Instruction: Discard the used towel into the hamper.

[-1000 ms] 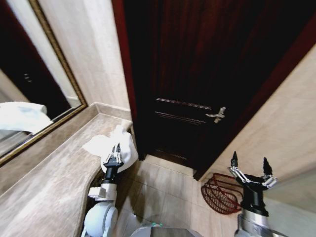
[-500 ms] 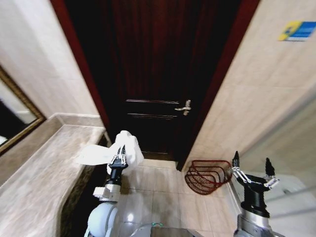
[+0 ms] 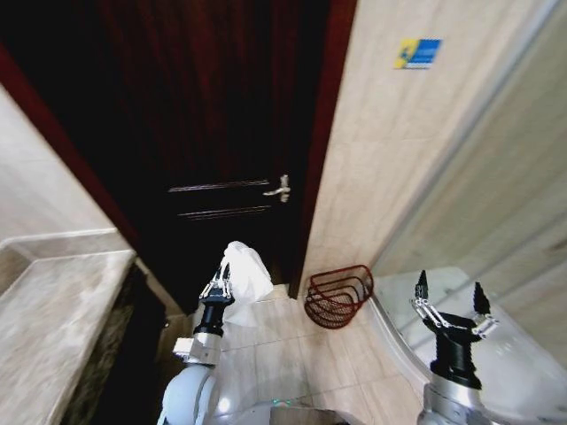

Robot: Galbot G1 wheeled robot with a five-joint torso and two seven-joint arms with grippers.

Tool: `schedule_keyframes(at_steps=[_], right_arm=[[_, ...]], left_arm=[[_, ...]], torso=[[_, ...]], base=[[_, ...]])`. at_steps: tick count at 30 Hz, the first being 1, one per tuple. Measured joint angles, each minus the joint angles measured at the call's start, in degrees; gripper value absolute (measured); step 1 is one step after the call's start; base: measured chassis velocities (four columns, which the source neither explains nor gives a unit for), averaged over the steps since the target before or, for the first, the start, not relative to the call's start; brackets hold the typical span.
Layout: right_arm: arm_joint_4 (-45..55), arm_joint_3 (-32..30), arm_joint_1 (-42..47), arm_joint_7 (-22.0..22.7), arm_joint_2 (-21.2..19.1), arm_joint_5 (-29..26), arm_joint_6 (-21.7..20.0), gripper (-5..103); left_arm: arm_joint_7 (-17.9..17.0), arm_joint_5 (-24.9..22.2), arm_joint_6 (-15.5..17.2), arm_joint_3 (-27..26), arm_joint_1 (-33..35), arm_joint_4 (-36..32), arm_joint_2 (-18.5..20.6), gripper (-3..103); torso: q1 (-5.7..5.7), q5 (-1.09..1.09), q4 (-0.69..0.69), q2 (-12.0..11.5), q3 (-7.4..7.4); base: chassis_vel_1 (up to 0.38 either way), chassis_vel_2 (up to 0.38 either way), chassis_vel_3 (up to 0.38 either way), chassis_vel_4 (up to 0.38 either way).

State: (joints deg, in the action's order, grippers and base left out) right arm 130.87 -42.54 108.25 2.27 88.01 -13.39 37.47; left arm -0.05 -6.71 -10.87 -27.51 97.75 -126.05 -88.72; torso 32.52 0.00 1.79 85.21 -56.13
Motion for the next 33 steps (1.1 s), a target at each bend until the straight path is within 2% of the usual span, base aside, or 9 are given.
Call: schedule_keyframes(at_steps=[11, 20, 27, 33], right_arm=[[-0.22, 0.01, -0.14, -0.11, 0.05, -0.33, 0.12, 100], [-0.25, 0.05, -0.01, -0.38, 0.41, -0.33, 0.39, 100], [0.4, -0.26, 0.2, -1.55, 0.51, -1.56, 0.69, 100], [-0.04, -0.63, 0.21, -1.17, 0.56, -1.55, 0.98, 100]], left_arm=[[0.05, -0.08, -0.17, -0.59, -0.24, -0.45, -0.16, 7], [0.74, -0.38, -2.43, -0.55, -0.54, -0.12, -0.15, 7], [0.16, 1.51, -1.61, -0.56, -0.52, 0.79, -0.11, 7], [0.23, 0.48, -1.27, -0.21, -0.54, 0.95, -0.21, 7]], torso=[[-0.01, 0.0, -0.01, 0.0, 0.0], [-0.01, 0.0, -0.01, 0.0, 0.0], [0.0, -0.01, 0.0, 0.0, 0.0], [-0.01, 0.0, -0.01, 0.0, 0.0]], base=[[-0.119, -0.13, -0.13, -0.124], [-0.092, -0.088, -0.091, -0.096], [0.0, 0.0, 0.0, 0.0], [0.0, 0.0, 0.0, 0.0]])
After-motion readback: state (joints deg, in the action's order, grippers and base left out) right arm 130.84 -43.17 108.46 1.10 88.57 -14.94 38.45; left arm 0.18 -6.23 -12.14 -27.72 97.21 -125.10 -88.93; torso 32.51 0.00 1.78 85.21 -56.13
